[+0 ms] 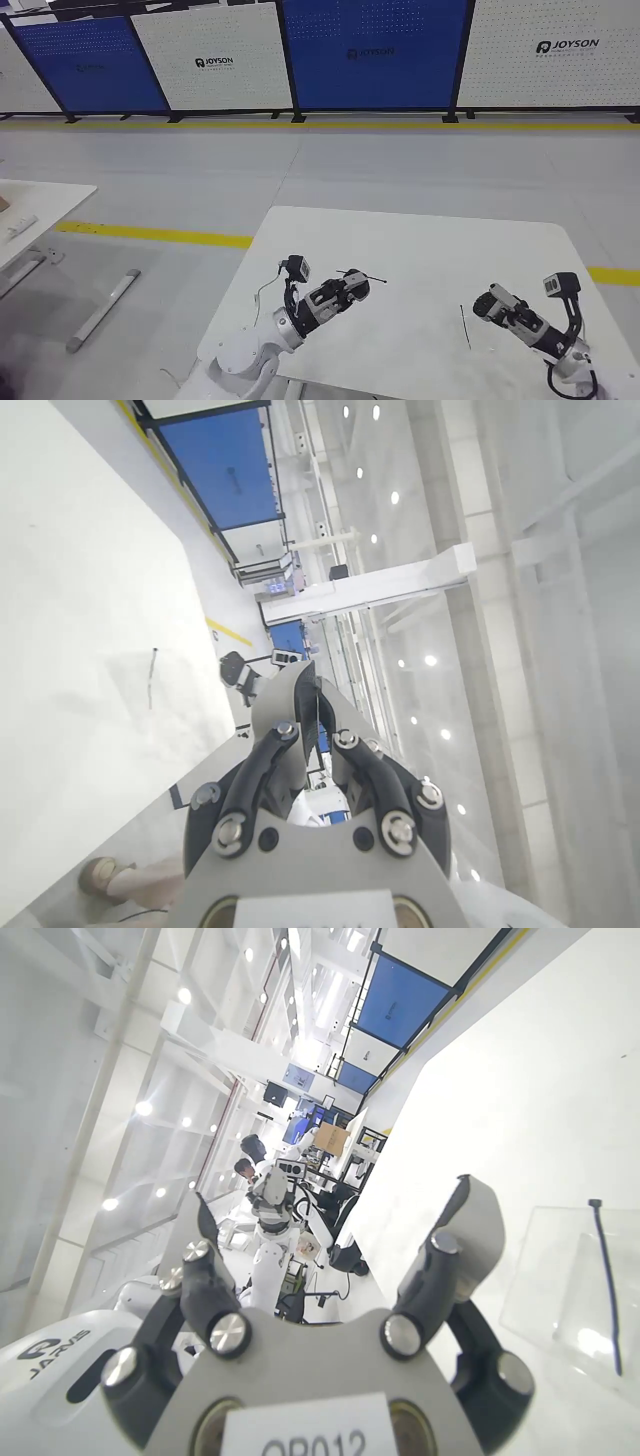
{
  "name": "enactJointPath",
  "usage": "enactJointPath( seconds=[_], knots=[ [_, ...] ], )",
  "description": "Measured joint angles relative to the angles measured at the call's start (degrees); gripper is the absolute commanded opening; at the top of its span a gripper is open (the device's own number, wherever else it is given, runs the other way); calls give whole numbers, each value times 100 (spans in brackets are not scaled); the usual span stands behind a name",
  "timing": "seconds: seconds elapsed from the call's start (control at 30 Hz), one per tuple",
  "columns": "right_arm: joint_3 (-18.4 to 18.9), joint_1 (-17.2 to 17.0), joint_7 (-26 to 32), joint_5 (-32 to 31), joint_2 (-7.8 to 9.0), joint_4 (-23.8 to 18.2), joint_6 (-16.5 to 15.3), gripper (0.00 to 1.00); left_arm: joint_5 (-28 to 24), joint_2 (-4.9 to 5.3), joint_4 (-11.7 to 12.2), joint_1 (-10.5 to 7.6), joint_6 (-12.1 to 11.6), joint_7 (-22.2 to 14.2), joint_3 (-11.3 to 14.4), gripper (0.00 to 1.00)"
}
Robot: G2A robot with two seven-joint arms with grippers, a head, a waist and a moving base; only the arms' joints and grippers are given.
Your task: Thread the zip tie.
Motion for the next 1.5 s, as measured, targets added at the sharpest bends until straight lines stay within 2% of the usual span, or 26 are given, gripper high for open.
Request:
enactJointPath(
  seconds=[0.13,0.23,0.57,0.63,0.7,0.77,0.9,1.03,1.13,1.27,1.5],
  knots=[
    [0,0,0,0,0,0,0,100,207,-9,416,-160,153,43,216,0],
    [0,0,0,0,0,0,0,100,285,-20,614,-239,171,135,337,0],
    [0,0,0,0,0,0,0,100,260,-23,652,-265,197,141,375,0],
    [0,0,0,0,0,0,0,100,259,-30,626,-288,133,207,401,0],
    [0,0,0,0,0,0,0,100,165,-39,529,-299,-24,281,408,0],
    [0,0,0,0,0,0,0,100,13,-40,323,-259,-253,342,351,0],
    [0,0,0,0,0,0,0,100,-169,-21,-219,-91,-586,371,177,0],
    [0,0,0,0,0,0,0,100,-444,12,-749,89,-598,156,13,0],
    [0,0,0,0,0,0,0,100,-709,33,-991,202,-669,-22,-119,0],
    [0,0,0,0,0,0,0,100,-843,58,-1209,367,-828,-201,-245,0],
    [0,0,0,0,0,0,0,100,-762,86,-1630,563,-832,-144,-392,0]
  ],
)
